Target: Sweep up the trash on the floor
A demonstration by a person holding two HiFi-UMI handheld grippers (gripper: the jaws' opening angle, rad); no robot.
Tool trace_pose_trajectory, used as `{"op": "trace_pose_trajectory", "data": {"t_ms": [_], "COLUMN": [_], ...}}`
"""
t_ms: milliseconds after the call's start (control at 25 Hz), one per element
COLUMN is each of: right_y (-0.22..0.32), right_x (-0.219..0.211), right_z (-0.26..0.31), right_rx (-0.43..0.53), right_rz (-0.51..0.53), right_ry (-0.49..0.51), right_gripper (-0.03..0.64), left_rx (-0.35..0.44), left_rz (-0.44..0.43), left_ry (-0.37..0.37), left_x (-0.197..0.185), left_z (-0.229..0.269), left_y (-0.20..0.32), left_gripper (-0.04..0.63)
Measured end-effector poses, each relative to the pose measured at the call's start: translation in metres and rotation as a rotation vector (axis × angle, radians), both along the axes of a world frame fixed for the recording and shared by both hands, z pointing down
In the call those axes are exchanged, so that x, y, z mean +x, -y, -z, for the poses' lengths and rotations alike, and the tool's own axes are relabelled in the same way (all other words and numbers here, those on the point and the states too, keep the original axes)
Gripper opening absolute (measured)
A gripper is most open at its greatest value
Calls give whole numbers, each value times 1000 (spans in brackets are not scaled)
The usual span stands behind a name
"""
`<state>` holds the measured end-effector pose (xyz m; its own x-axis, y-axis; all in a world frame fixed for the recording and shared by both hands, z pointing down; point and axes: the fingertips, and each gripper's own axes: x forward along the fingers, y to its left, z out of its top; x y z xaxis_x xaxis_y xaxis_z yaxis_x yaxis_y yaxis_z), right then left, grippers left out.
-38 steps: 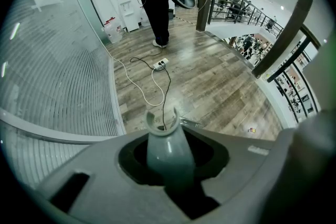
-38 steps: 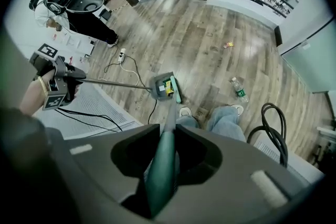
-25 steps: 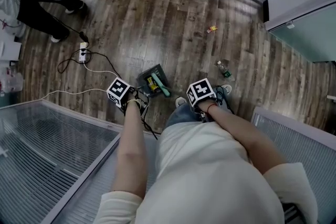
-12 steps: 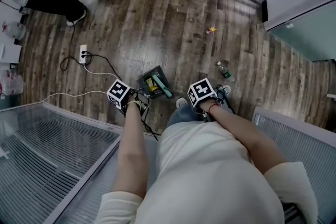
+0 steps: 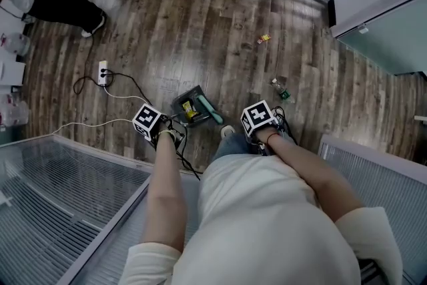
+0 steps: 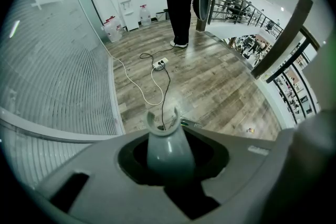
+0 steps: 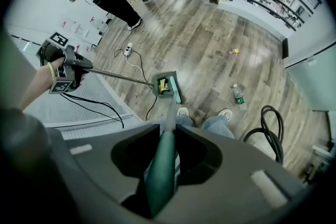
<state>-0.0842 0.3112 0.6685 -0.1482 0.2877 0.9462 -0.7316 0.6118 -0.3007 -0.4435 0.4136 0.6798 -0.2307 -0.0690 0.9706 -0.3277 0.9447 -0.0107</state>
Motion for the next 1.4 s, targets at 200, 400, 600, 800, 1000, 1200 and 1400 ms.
{"op": "trace_pose_trajectory", "data": {"t_ms": [200,400,600,800,1000,1200,1400], "right_y": [9,19,28,35,43,56,68], "right_x": [19,41,58,74,89,111,132], "right_z": [2,3,2,4,6,9,11], "right_rx": [9,15,25,21,23,28,39], "right_rz": [-17,-64,-127,-194,-239,-290,-327], "right_ry": [-1,-3,7,21,34,39,40], "right_gripper": [97,97,97,97,97,97,97], "left_rx": [13,12,34,52,73,93,94], "left_rz": [17,14,-10,-24,-39,-61,-105], "left_ry": [5,15,36,32,16,-21,-28], "left_x": [8,17,28,47,73,109,135], "left_z": [1,2,-1,4,8,7,6], "left_y": [-2,-11,-11,4,24,45,64], "left_gripper": [89,84,83,83,83,83,83]}}
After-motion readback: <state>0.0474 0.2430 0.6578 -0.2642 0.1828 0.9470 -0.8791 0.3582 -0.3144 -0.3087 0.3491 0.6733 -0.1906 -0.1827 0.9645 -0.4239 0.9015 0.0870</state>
